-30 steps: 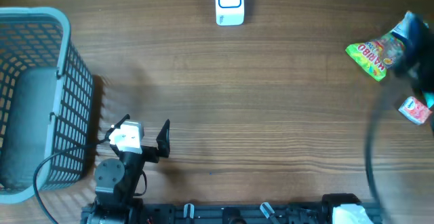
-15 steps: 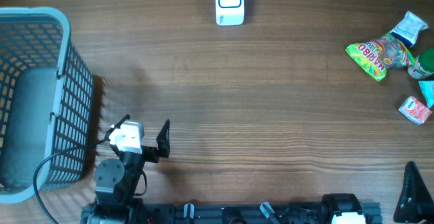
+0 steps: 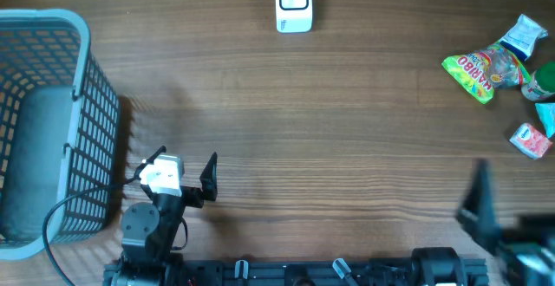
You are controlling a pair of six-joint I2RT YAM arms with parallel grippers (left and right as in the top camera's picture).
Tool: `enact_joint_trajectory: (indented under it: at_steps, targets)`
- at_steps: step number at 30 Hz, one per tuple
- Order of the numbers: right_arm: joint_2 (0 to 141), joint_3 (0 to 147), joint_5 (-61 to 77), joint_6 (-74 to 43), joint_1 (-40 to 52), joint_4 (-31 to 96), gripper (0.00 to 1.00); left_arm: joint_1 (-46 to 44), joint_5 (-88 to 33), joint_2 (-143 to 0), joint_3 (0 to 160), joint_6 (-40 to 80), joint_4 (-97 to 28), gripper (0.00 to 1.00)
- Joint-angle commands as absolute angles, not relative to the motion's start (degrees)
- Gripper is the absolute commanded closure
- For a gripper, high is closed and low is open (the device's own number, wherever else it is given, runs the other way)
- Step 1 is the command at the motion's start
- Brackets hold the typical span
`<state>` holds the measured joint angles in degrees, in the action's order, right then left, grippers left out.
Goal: Scan the item barcode
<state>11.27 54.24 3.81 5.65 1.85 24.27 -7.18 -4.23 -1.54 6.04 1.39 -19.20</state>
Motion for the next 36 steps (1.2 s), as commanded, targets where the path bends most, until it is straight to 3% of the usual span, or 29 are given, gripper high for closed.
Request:
enact_joint_trajectory:
  at_steps: [1, 8, 14, 18, 33, 36]
  targets:
    - [5.69, 37.23, 9.06, 5.52, 2.00, 10.09, 0.00, -7.40, -4.69, -1.23, 5.85, 1.98, -18.98, 0.00]
    - [0.21, 10.52, 5.78, -2.59, 1.80, -9.15, 0.00, -7.40, -4.69, -1.23, 5.85, 1.98, -18.98, 0.00]
    - [0.21, 0.99, 3.84, -2.57, 1.80, -9.39, 0.00, -7.40, -4.69, -1.23, 5.85, 1.98, -18.98, 0.00]
    - [0.19, 0.30, 3.86, -2.61, 1.80, -0.16, 0.00, -7.40, -4.69, -1.23, 5.85, 1.96, -18.98, 0.00]
    - [0.58, 0.32, 3.84, -2.57, 1.80, -0.10, 0.00, -7.40, -4.60, -1.23, 5.85, 1.89, -18.96, 0.00]
    - [0.58, 0.32, 3.84, -2.55, 1.80, -0.10, 0.00, -7.25, -3.27, -1.21, 5.65, 1.98, -11.57, 0.00]
